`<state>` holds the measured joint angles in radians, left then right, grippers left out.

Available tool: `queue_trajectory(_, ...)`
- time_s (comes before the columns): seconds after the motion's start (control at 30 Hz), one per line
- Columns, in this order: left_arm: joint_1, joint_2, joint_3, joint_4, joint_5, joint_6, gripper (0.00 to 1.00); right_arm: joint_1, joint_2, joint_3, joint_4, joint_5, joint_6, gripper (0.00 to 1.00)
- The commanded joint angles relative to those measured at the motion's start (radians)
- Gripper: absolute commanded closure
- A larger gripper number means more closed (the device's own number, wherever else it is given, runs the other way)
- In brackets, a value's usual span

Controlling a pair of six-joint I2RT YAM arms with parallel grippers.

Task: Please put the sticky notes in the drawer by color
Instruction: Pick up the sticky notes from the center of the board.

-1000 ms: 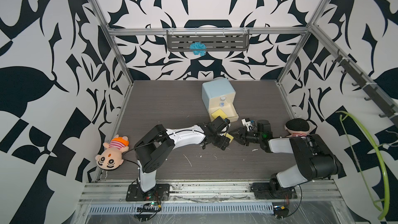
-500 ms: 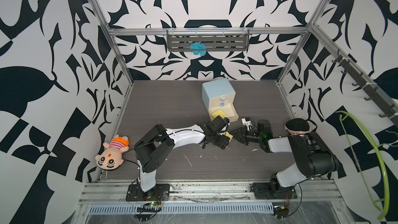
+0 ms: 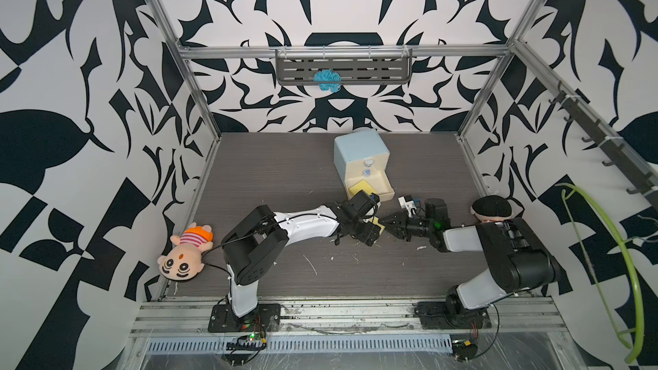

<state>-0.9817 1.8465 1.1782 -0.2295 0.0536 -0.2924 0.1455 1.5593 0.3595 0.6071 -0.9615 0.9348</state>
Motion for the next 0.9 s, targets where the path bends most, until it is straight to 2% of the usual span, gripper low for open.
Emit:
queue_trajectory(0.0,0.005,-0.034,0.008,0.012,0.019,-0.007,0.19,0.002,0.007,0.009,0.021,-0.033,-0.017,0.67)
queue_trajectory(0.1,0.005,-0.031,0.009,0.009,0.020,-0.007,0.19,0.003,0.001,0.006,0.023,-0.020,-0.013,0.82)
queue_trajectory(0.37,0.004,-0.043,-0.001,0.022,0.013,0.002,0.16,-0.006,-0.005,0.006,0.023,0.010,0.013,1.00)
queue_trajectory(0.5,0.005,-0.071,-0.025,0.046,-0.012,0.011,0.00,-0.008,-0.029,0.007,0.016,0.022,0.024,1.00)
queue_trajectory(0.63,0.003,-0.137,-0.092,0.125,-0.041,0.022,0.01,-0.018,-0.086,0.008,-0.032,0.060,0.022,1.00)
queue_trajectory(0.87,-0.005,-0.366,-0.317,0.431,-0.111,0.083,0.01,-0.020,-0.268,0.031,-0.193,0.156,-0.016,1.00)
